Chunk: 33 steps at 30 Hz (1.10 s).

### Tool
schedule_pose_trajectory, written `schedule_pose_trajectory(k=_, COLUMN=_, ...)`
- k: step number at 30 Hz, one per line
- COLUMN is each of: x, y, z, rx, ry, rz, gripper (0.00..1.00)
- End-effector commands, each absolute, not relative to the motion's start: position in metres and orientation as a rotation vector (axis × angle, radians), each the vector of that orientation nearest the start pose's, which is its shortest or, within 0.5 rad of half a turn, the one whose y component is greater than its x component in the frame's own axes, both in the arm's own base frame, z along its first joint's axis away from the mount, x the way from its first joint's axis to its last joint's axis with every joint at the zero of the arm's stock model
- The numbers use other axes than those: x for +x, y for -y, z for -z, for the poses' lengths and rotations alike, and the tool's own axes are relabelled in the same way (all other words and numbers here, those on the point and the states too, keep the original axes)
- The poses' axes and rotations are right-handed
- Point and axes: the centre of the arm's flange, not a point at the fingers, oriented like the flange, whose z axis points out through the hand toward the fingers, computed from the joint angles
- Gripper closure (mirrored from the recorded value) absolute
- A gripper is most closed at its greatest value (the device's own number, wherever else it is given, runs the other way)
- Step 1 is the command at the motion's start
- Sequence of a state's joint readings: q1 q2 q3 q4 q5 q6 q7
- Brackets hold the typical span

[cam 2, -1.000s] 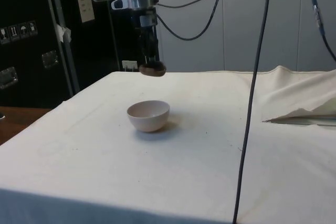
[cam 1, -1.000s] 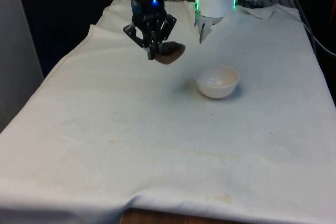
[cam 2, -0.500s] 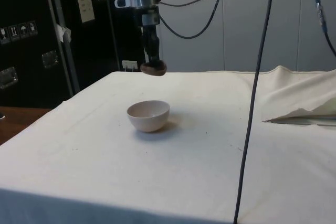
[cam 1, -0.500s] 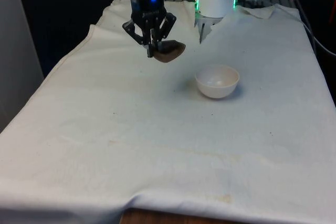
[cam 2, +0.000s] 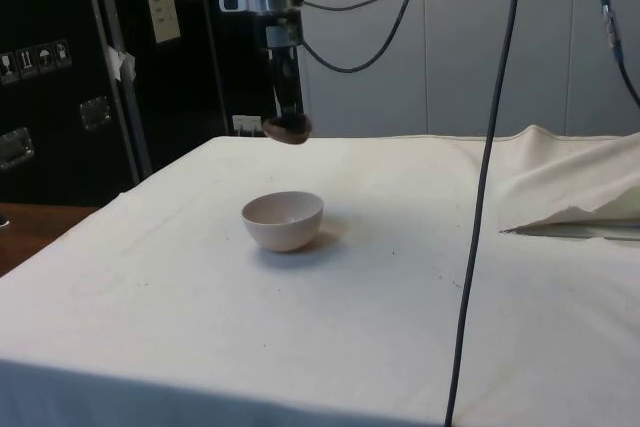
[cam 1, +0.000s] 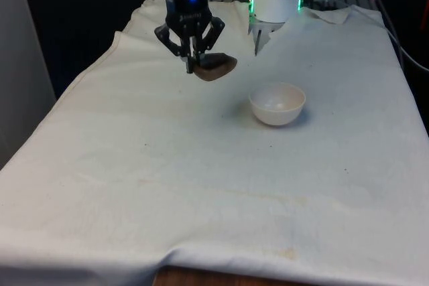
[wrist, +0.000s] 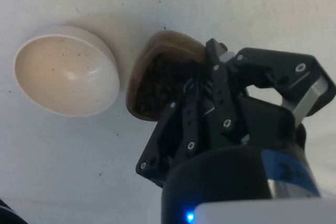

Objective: Pour the coffee beans from the cup into the bowl.

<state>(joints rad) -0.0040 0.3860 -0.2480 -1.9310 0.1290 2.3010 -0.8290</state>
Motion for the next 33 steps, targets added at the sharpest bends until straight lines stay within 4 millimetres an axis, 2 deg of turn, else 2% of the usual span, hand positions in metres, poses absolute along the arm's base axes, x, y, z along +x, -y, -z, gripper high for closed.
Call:
schedule_pose_trajectory(k=1, x=0.603, y=0.146, z=-0.295, rx=-3.051, ry=0.759, rz=0.007, gripper=1.00)
schedule_pose_trajectory(k=24, x=0.604, y=0.146, z=-0.297, rx=-3.094, ry=0.527, rz=0.011, gripper=1.00)
schedule_pose_trajectory(k=33, x=0.597, y=0.147, z=-0.296, rx=-3.098, ry=0.464, rz=0.000, gripper=1.00)
